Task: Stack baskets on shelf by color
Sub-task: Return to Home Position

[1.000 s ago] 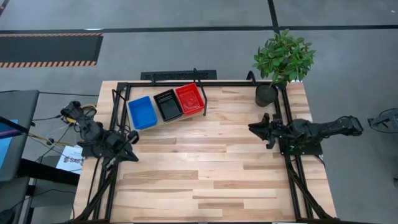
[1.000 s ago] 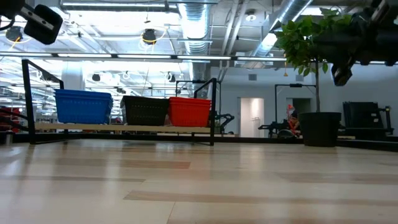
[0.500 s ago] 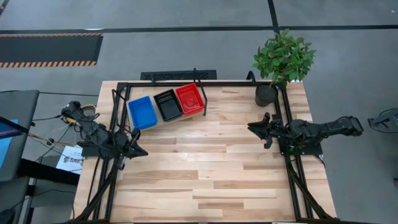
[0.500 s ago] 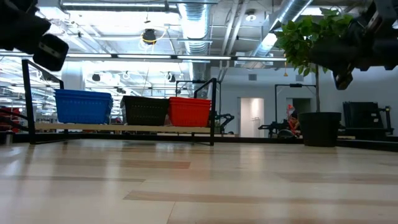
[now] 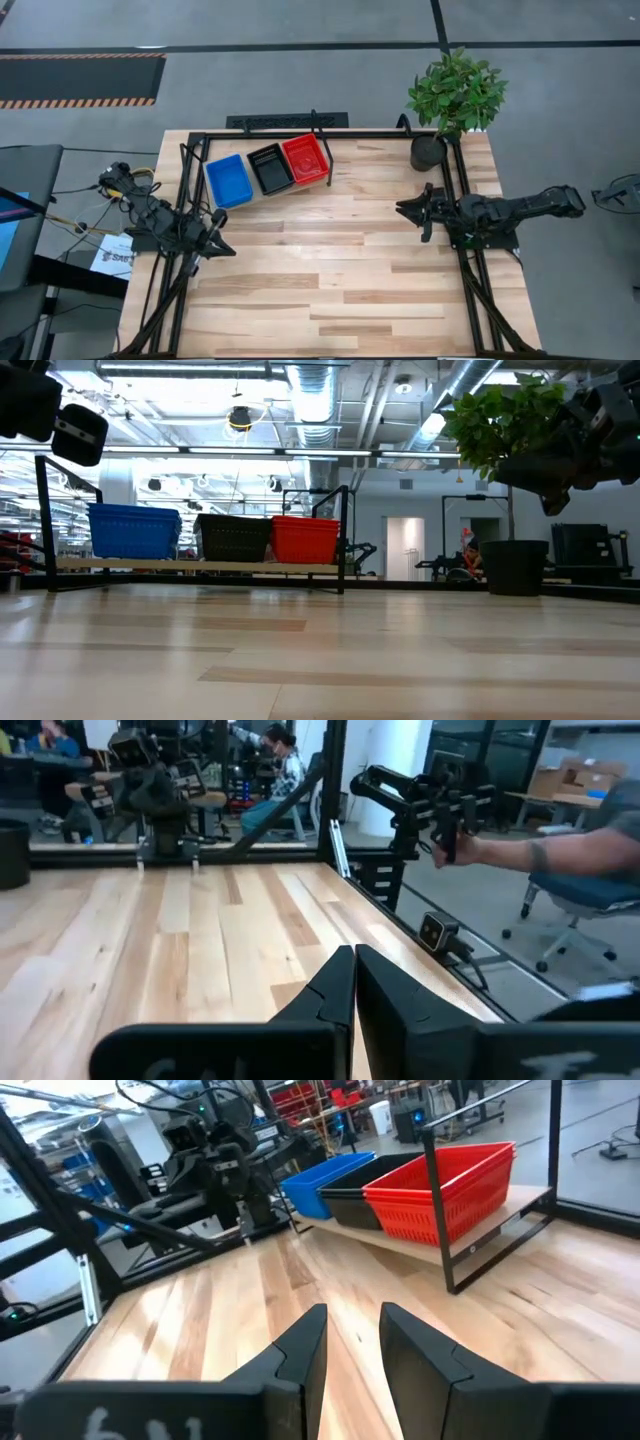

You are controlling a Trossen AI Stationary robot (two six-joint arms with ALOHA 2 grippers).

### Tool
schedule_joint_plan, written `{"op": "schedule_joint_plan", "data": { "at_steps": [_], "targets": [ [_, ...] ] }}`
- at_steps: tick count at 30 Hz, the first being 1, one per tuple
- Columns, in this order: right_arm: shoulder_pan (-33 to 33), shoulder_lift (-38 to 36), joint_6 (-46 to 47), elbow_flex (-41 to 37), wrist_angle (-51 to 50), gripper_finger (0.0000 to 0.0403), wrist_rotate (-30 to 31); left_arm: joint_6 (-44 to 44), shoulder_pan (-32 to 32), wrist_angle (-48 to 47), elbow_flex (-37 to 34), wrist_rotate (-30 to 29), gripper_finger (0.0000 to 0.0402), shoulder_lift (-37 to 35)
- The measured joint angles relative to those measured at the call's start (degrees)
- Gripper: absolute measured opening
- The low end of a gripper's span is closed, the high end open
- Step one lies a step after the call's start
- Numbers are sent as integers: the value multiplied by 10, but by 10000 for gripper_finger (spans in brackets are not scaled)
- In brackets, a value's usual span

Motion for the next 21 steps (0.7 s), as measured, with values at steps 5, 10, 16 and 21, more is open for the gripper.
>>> {"op": "schedule_joint_plan", "data": {
  "at_steps": [5, 10, 16, 21],
  "targets": [
    [0, 0, 0, 0, -2, 118, 0, 3, 0, -1, 0, 0, 0, 0],
    [0, 0, 1, 0, -4, 118, 0, -4, 0, -1, 0, 0, 0, 0],
    [0, 0, 1, 0, -5, 118, 0, -5, 0, -2, 0, -1, 0, 0],
    [0, 0, 1, 0, -5, 118, 0, -5, 0, -2, 0, -1, 0, 0]
  ]
}}
